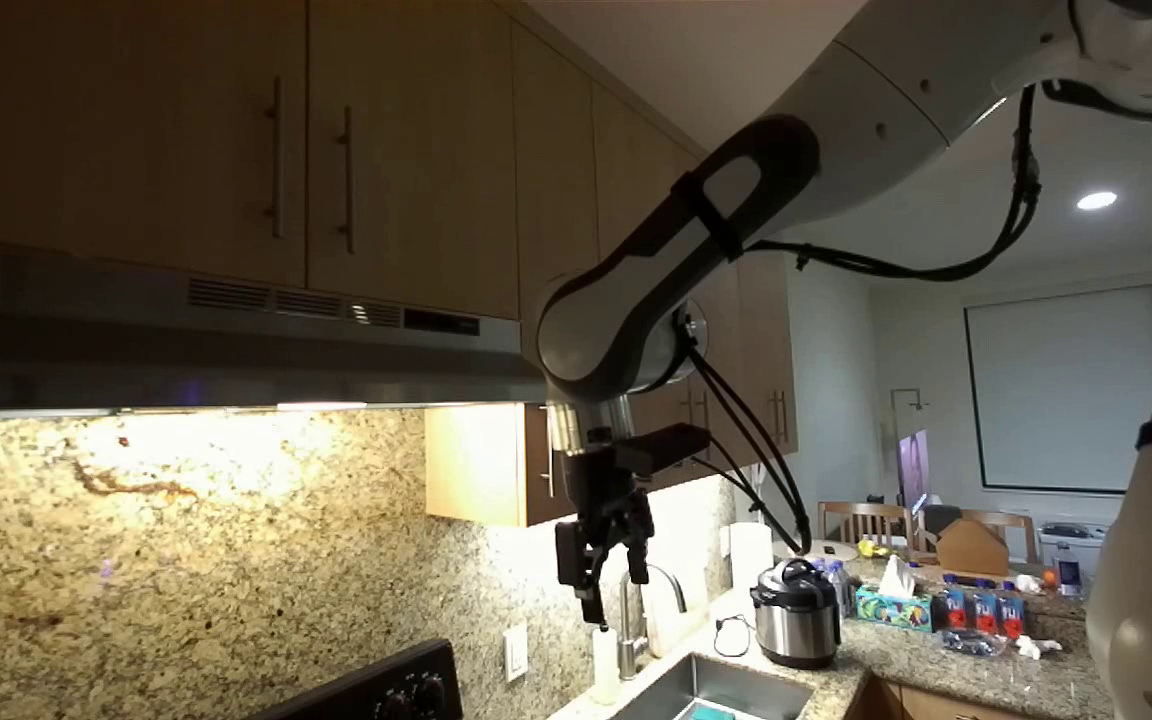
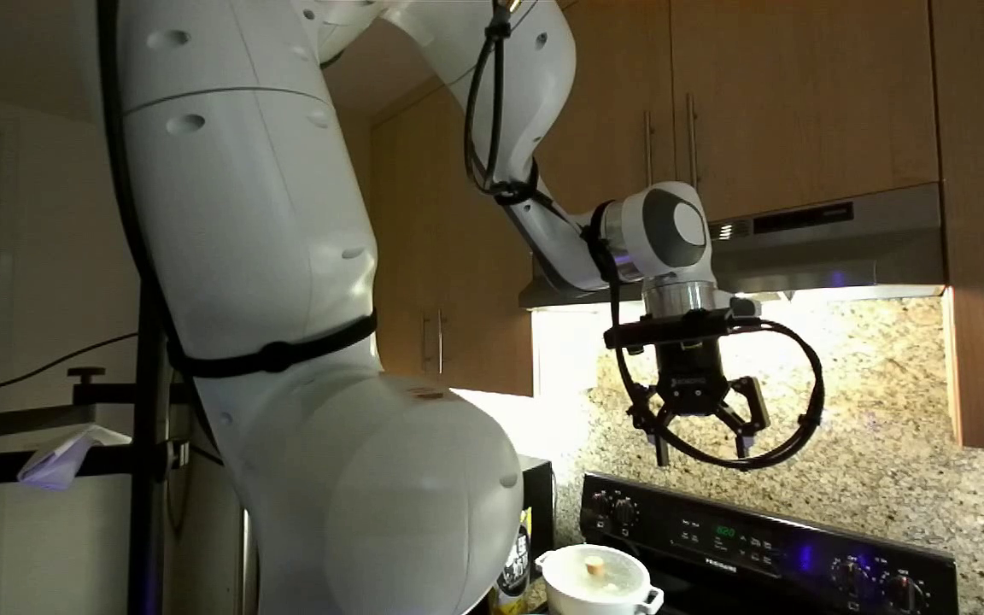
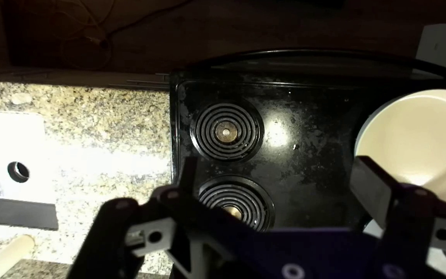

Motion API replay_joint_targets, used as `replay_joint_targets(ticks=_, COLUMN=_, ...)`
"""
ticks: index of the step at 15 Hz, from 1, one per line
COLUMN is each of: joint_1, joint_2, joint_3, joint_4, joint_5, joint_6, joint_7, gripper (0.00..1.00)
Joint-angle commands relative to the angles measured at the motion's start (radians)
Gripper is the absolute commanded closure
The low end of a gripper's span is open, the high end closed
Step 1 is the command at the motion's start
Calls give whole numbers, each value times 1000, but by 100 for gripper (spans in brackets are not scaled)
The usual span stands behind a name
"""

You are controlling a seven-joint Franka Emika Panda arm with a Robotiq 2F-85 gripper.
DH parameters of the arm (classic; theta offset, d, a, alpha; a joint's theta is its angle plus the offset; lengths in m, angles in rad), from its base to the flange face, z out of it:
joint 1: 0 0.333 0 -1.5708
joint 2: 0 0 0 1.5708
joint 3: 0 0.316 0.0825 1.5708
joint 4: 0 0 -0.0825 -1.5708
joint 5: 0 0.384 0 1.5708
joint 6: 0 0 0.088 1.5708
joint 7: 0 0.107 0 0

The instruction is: Turn off the light stove

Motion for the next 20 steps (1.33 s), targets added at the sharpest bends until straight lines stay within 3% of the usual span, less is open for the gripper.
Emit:
replay_joint_targets(ticks=1, joint_1=-1, joint_2=-3, joint_3=0, joint_4=-22, joint_5=5, joint_6=107, joint_7=60, gripper=0)
replay_joint_targets(ticks=4, joint_1=-13, joint_2=0, joint_3=10, joint_4=-33, joint_5=-32, joint_6=186, joint_7=103, gripper=0)
replay_joint_targets(ticks=13, joint_1=-12, joint_2=2, joint_3=1, joint_4=-58, joint_5=-122, joint_6=286, joint_7=43, gripper=0)
replay_joint_targets(ticks=14, joint_1=49, joint_2=-4, joint_3=86, joint_4=35, joint_5=-84, joint_6=211, joint_7=147, gripper=0)
replay_joint_targets(ticks=15, joint_1=2, joint_2=9, joint_3=16, joint_4=-23, joint_5=-90, joint_6=240, joint_7=70, gripper=0)
replay_joint_targets(ticks=20, joint_1=47, joint_2=0, joint_3=92, joint_4=38, joint_5=-104, joint_6=230, joint_7=141, gripper=0)
